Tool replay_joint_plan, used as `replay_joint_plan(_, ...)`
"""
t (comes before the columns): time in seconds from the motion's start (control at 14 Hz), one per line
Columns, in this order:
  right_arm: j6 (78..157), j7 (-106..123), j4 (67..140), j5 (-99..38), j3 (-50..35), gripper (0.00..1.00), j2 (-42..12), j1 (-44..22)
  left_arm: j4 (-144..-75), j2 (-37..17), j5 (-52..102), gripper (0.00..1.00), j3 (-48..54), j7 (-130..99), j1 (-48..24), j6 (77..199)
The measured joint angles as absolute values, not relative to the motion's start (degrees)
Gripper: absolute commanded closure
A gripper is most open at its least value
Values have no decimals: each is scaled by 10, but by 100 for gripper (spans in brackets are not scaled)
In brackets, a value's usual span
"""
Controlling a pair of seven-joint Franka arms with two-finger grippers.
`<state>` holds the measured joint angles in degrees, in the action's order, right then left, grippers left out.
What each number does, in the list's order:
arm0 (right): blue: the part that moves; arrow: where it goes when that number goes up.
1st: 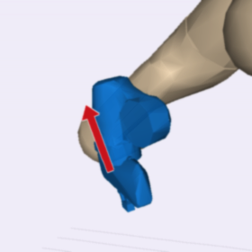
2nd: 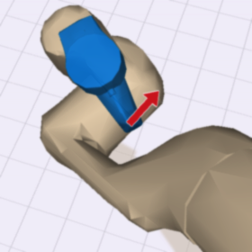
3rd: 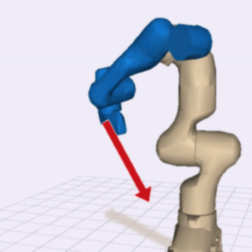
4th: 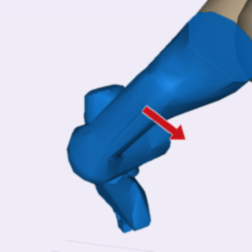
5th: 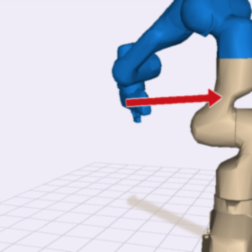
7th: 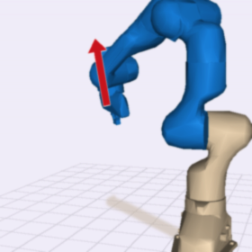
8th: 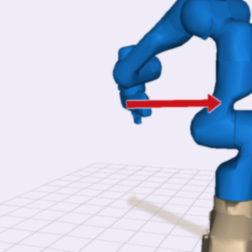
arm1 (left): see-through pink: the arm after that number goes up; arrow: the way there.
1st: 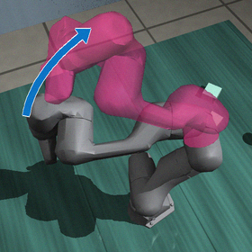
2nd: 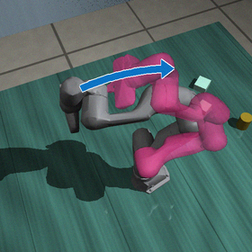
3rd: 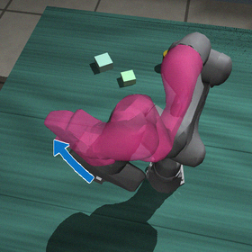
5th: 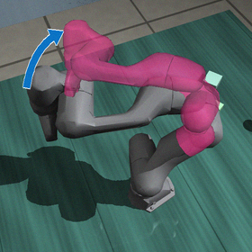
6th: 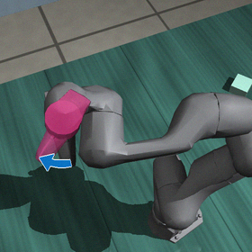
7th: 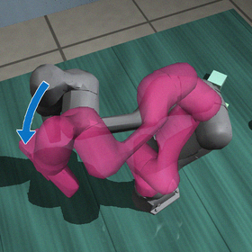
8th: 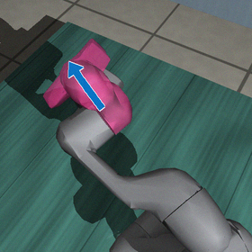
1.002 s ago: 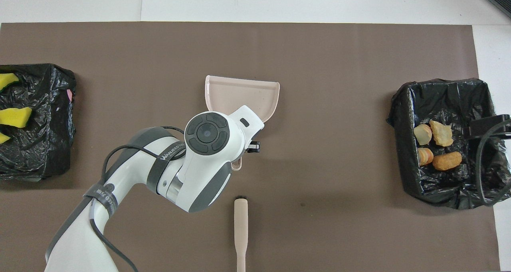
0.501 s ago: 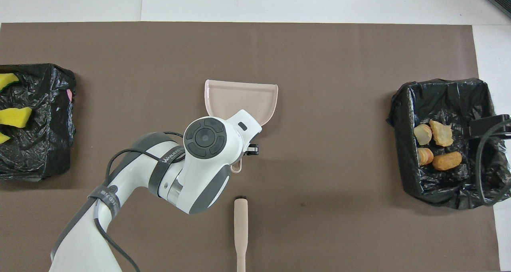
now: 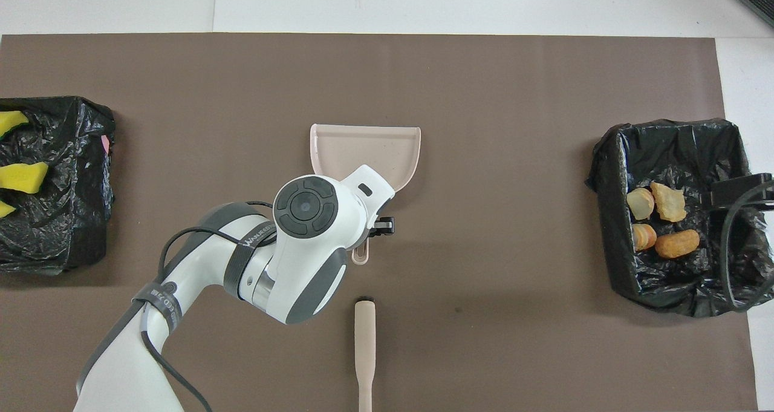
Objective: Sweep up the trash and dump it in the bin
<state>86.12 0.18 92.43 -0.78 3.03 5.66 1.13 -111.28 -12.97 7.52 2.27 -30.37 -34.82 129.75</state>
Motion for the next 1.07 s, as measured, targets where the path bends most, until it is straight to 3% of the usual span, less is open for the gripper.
replay_joint_plan(0.29,861,2,924,-8,30,0,57,11,-1100,-107,75,0,1,-236,-305,1244)
replay_joint_plan(1.07,861,2,924,-8,30,0,57,11,-1097,-42,73,0,-5,77,-61,1082)
